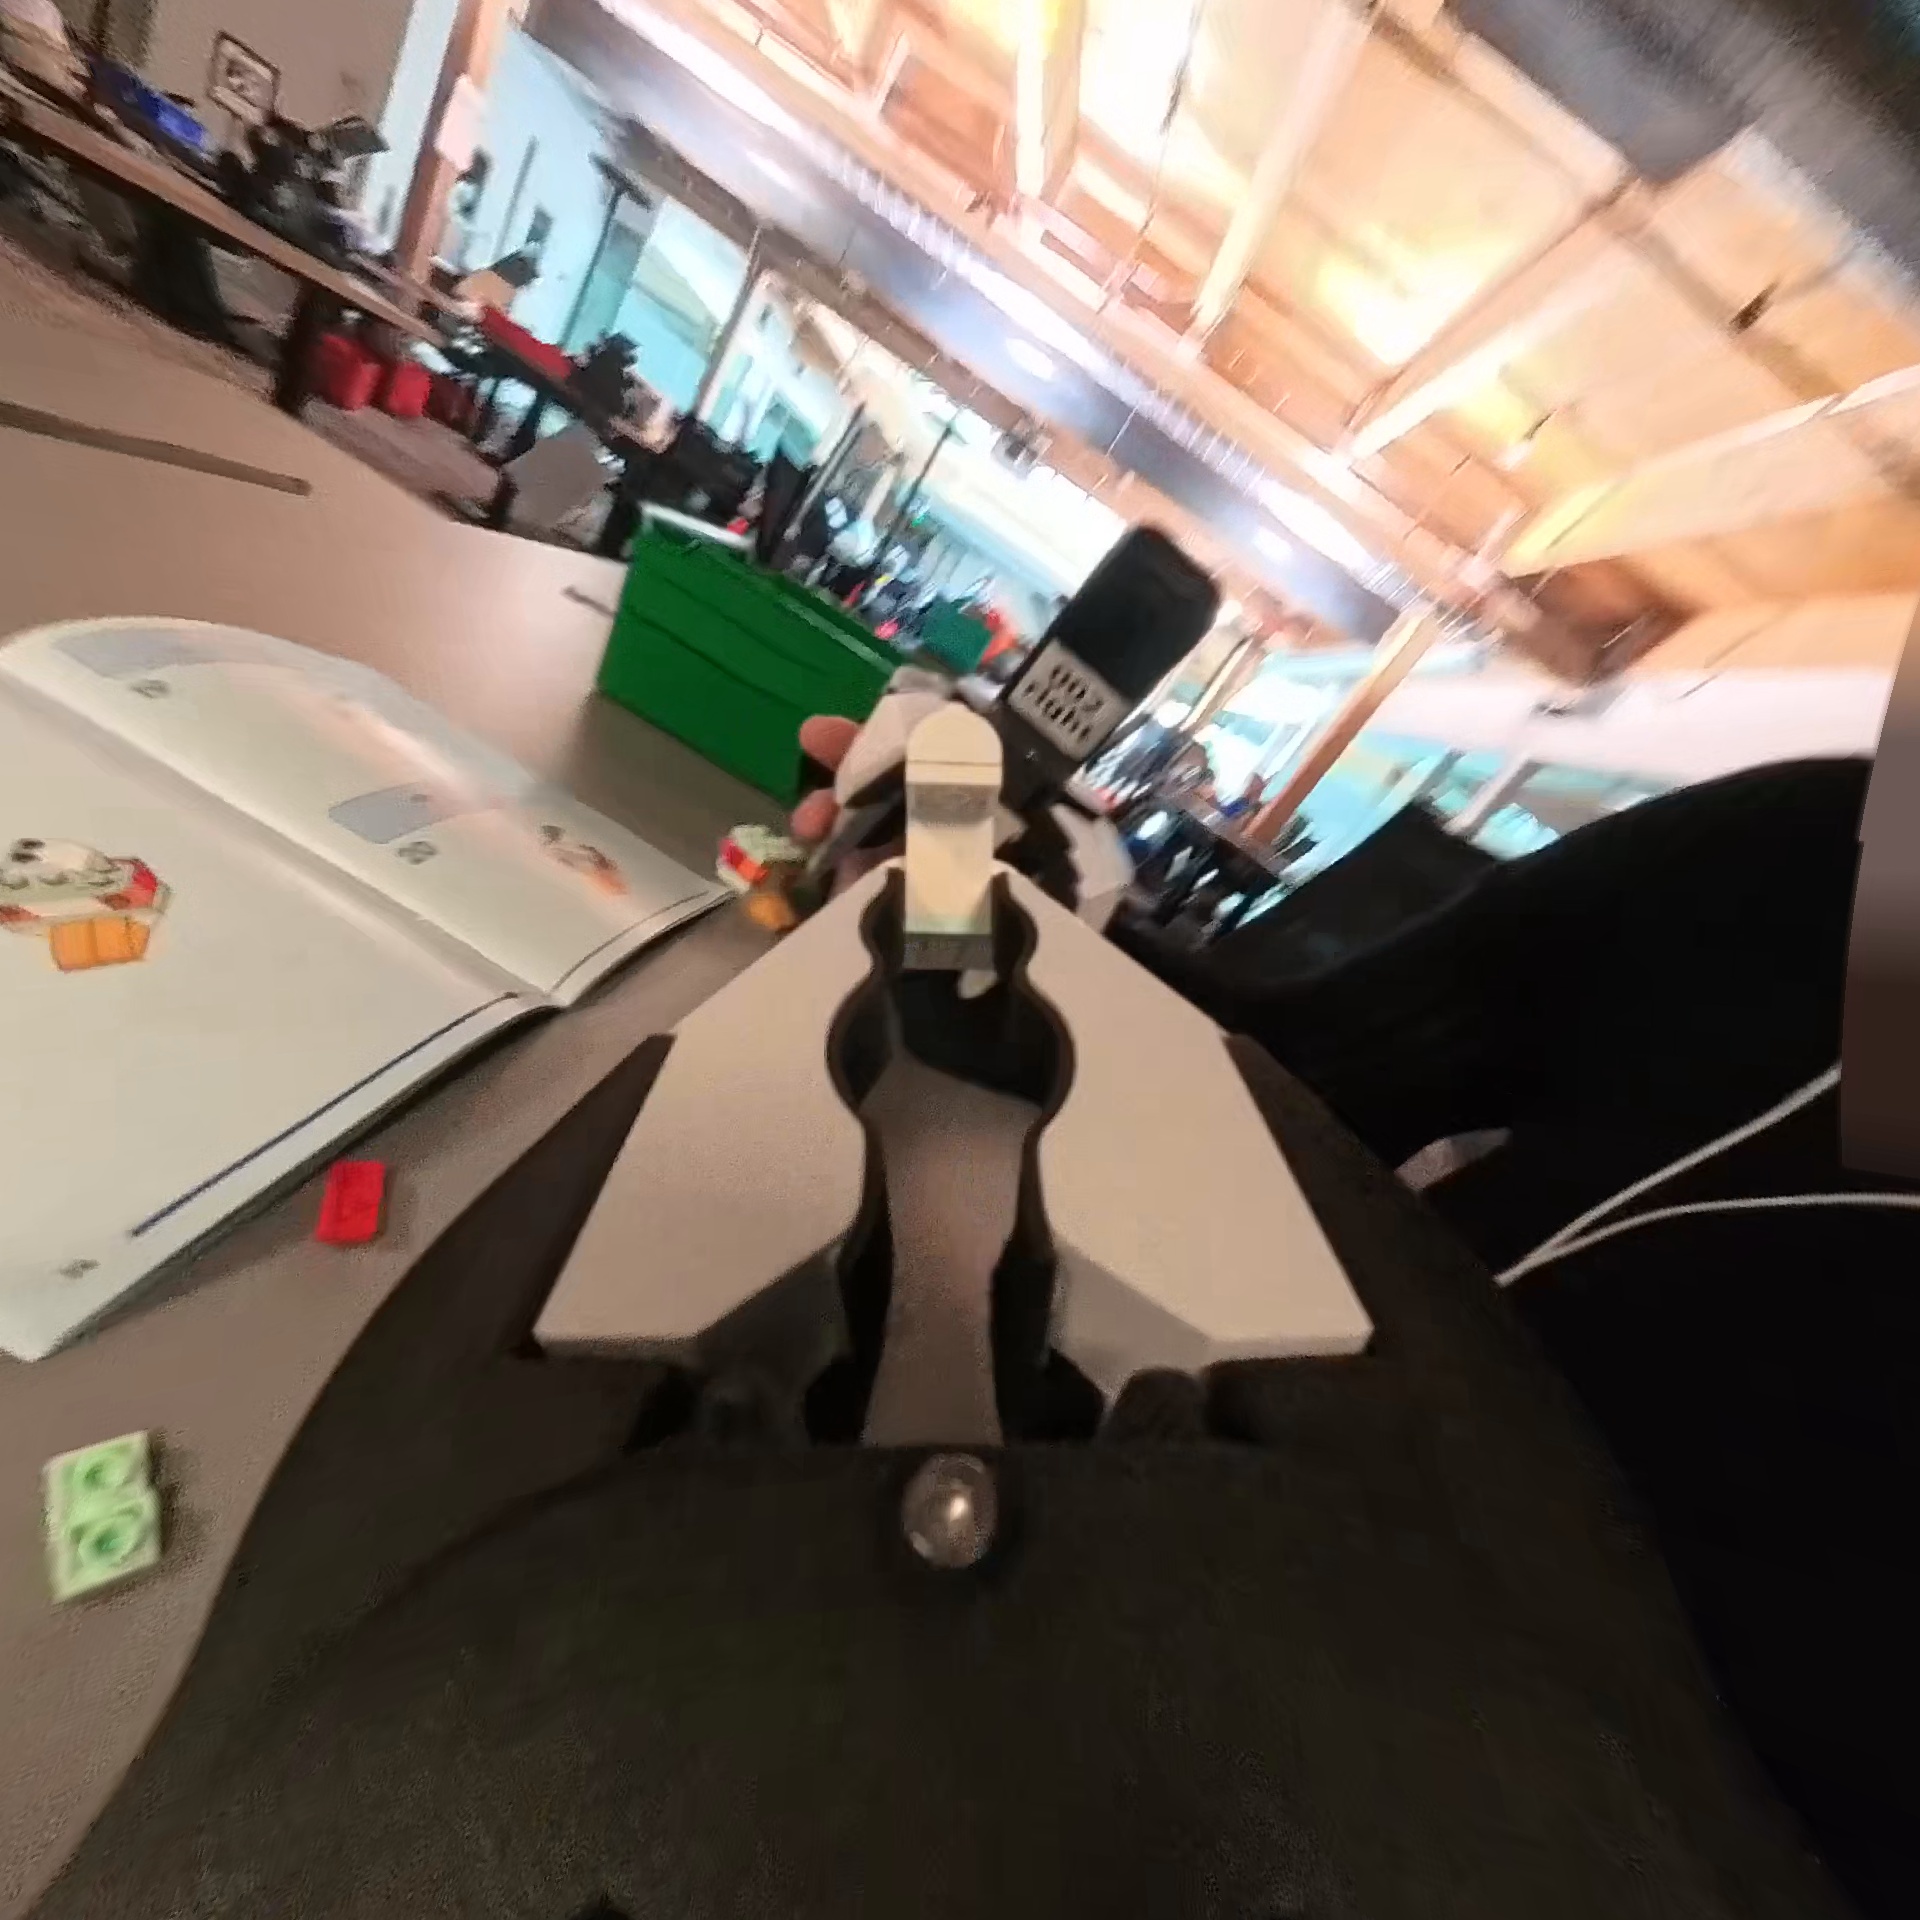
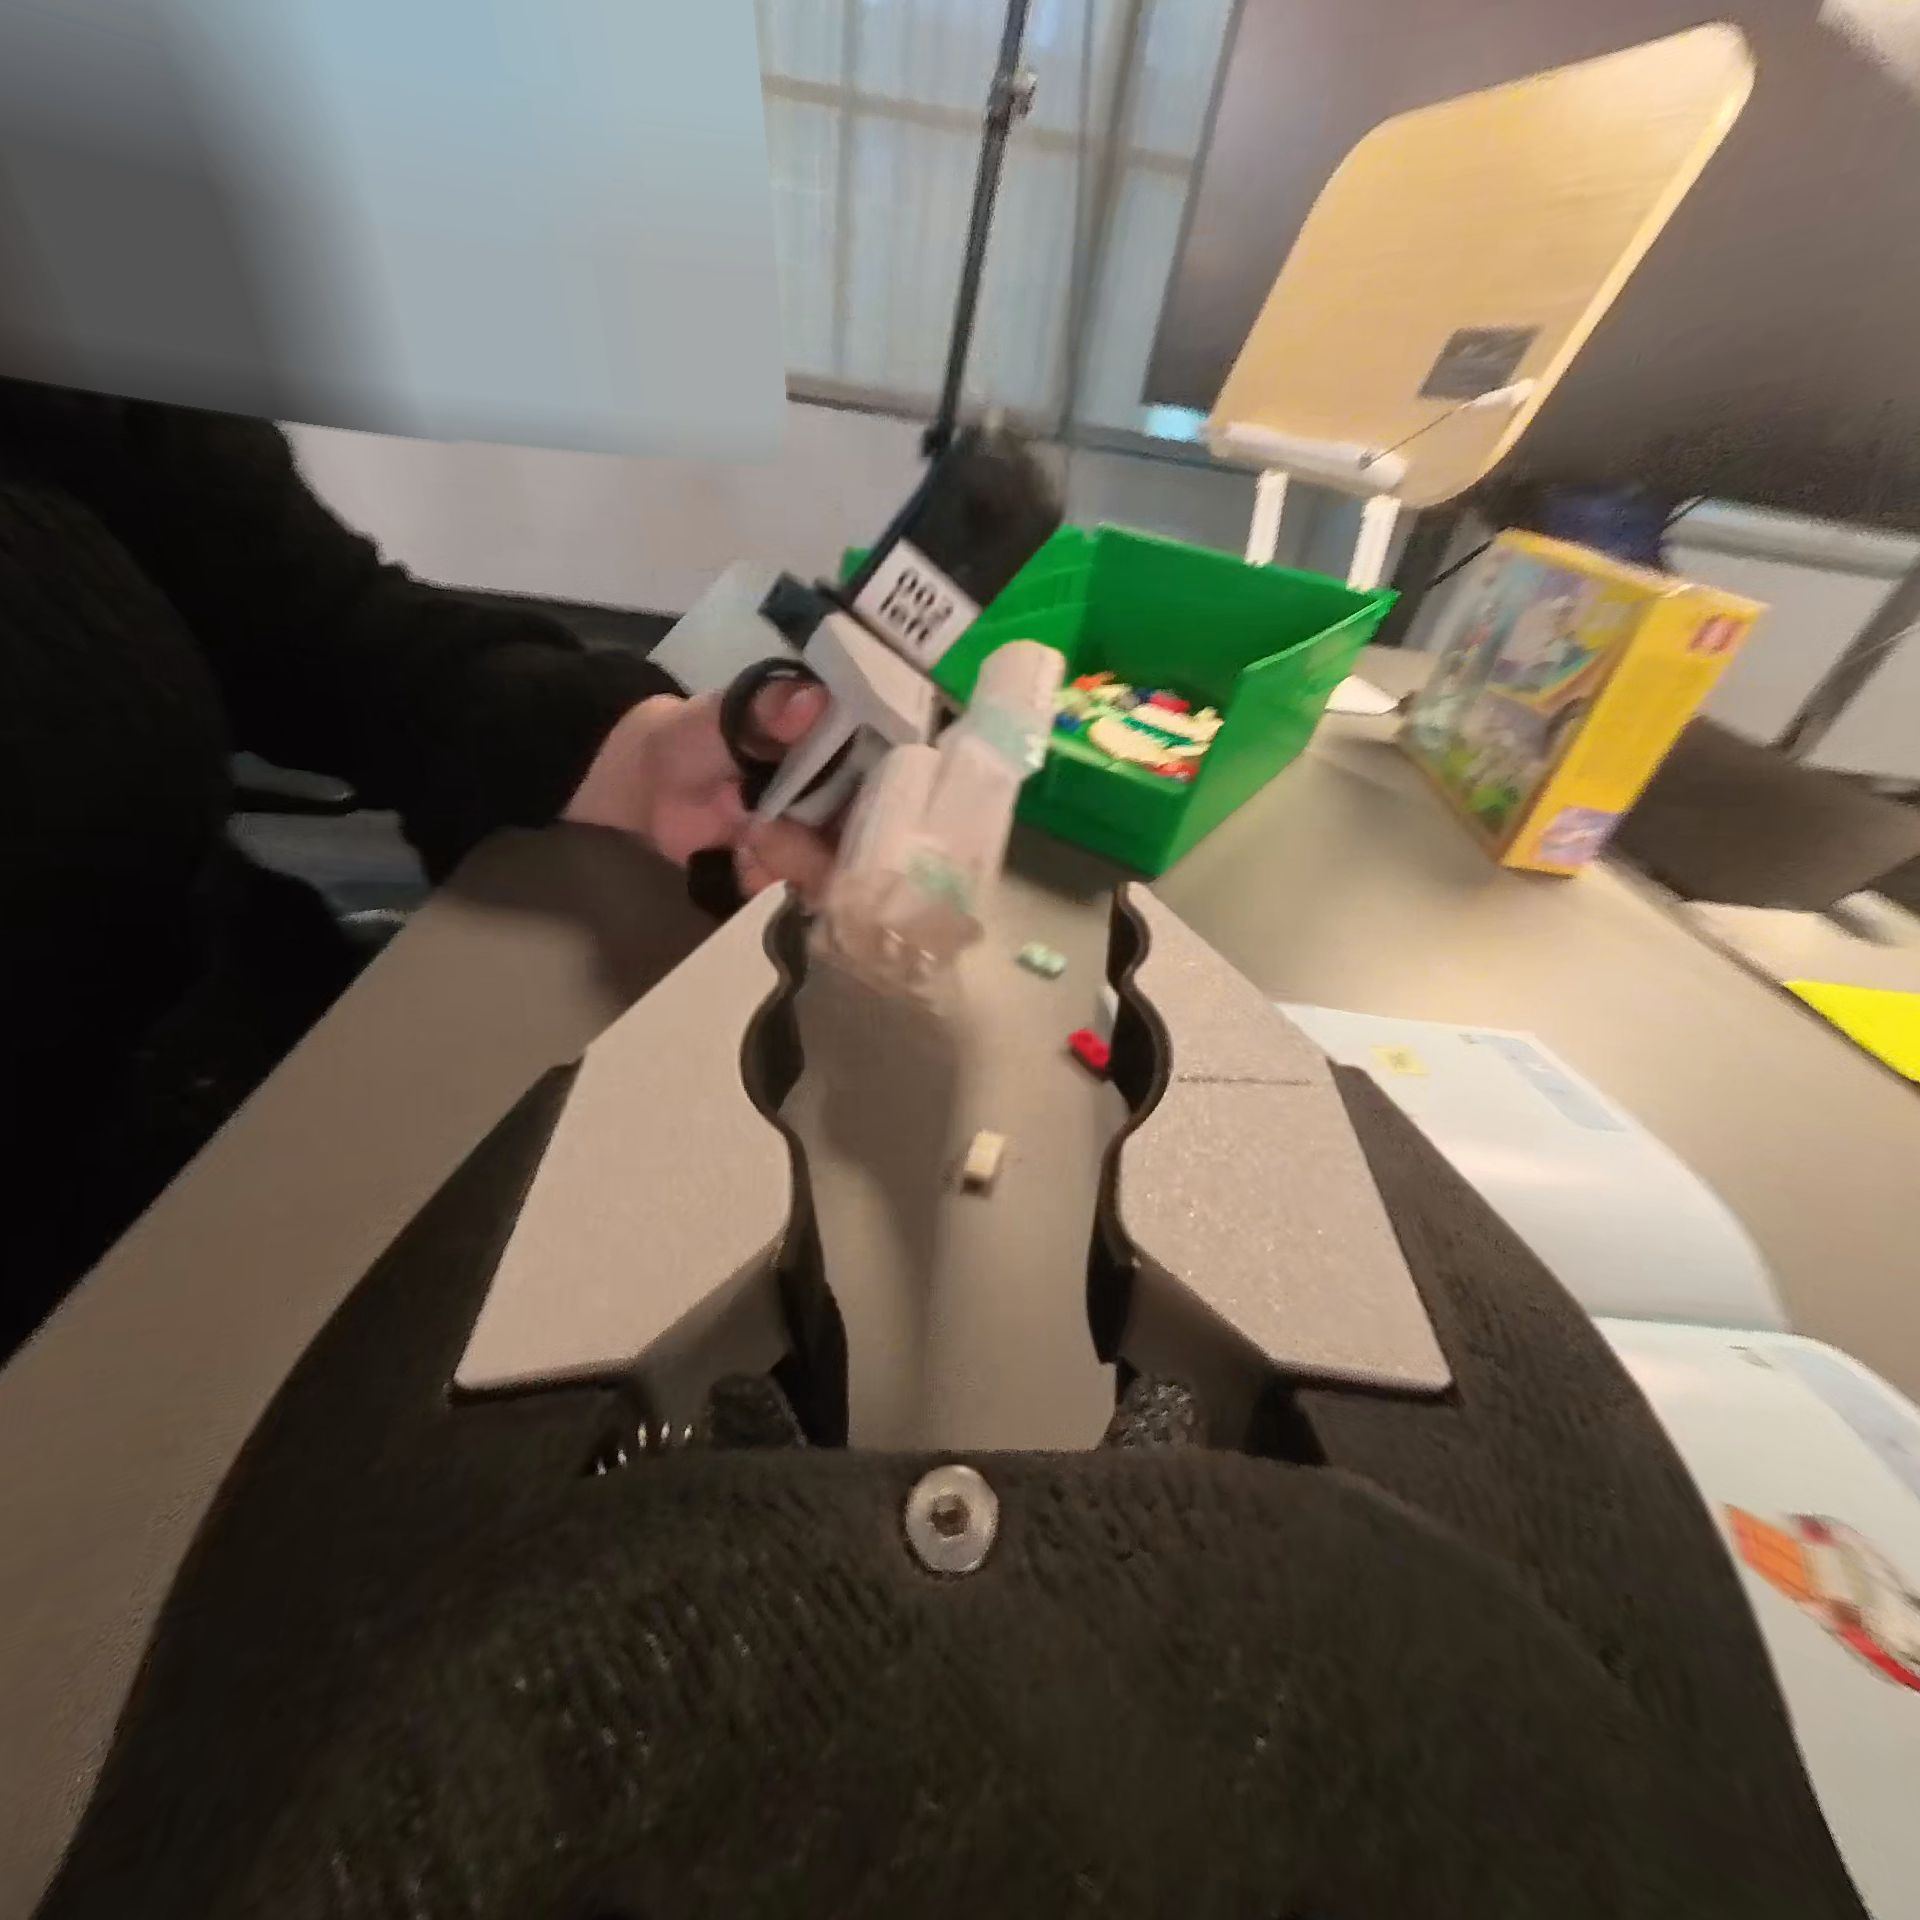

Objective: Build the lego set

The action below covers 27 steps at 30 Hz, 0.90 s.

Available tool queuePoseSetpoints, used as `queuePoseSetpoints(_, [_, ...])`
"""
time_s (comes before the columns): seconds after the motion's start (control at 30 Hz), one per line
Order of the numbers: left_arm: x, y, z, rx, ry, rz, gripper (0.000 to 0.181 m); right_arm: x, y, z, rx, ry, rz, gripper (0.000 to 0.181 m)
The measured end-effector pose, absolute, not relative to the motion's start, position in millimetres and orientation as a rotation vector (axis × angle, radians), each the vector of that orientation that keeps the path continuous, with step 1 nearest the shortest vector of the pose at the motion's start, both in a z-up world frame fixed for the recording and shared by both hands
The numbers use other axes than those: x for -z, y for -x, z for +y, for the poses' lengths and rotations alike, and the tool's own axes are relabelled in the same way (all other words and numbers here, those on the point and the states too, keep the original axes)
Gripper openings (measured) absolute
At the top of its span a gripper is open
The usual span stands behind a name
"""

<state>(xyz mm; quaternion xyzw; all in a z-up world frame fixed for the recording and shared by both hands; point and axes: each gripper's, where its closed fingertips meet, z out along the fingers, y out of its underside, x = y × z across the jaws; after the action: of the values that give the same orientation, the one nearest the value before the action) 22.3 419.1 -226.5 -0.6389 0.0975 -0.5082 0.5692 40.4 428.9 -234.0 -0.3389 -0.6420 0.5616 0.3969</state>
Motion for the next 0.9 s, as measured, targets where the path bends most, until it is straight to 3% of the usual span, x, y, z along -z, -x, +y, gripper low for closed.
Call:
queuePoseSetpoints(0.07, [216.7,-16.6,414.6,1.344,1.42,0.177,0.015,216.8,-41.9,440.8,-1.383,0.808,-1.496,0.062])
queuePoseSetpoints(0.17, [201.7,-12.6,404.1,1.484,1.3,0.184,0.015,181.4,-57.5,478.4,-1.221,0.74,-1.211,0.053])
queuePoseSetpoints(0.33, [205.7,-7.0,407.5,1.43,1.323,0.172,0.015,142.1,-109.8,552.3,-1.048,0.785,-0.791,0.05])
queuePoseSetpoints(0.57, [200.5,-2.8,405.0,1.496,1.264,0.153,0.015,149.4,-134.5,596.2,-0.715,0.868,-0.682,0.042])
queuePoseSetpoints(0.9, [201.1,-3.2,404.4,1.469,1.276,0.165,0.015,166.5,-104.1,573.5,-0.752,0.854,-0.862,0.041])
